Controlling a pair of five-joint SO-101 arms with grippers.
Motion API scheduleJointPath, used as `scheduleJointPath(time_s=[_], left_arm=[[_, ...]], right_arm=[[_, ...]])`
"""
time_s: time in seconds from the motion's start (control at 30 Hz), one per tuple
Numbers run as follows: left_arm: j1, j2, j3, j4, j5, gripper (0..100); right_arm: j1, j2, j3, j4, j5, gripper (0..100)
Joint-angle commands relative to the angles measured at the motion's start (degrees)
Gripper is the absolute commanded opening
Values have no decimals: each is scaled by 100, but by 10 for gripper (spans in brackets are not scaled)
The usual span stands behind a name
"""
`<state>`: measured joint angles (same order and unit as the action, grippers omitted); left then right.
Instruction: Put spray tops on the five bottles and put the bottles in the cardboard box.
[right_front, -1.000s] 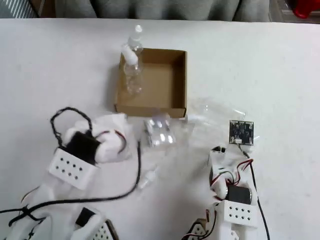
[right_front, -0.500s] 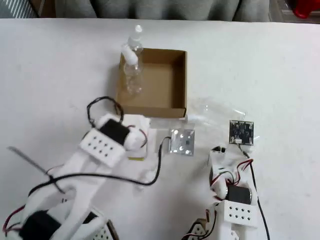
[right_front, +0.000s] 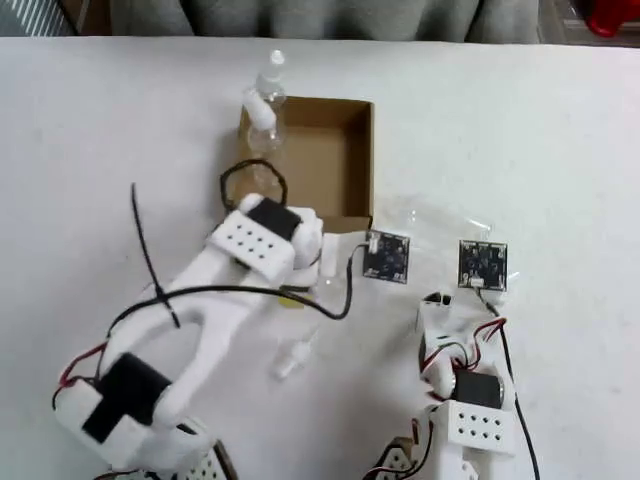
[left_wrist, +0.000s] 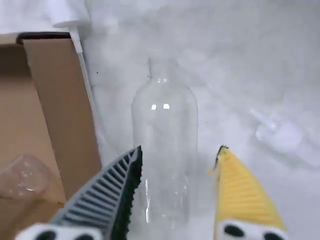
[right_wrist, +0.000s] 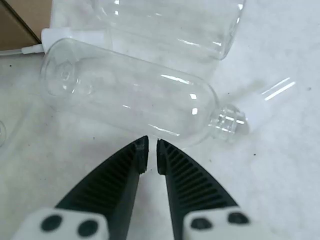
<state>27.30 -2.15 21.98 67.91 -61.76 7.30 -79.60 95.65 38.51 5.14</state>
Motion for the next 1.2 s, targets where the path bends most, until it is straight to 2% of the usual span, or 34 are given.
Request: scheduleJointPath(time_s=[0.0,0.23,0.83,1.17], left_arm=[[110,198,-519,-132,-53,233],[110,435,-703,-149,-62,234],[-4,848,-633,-826,-35,264],[-40,1297,-703,-870,105,264]], right_arm=[[31,-13,35,-13,62,16],[31,-13,35,-22,62,16],[22,-13,35,-31,62,16],[22,-13,35,-31,62,16]])
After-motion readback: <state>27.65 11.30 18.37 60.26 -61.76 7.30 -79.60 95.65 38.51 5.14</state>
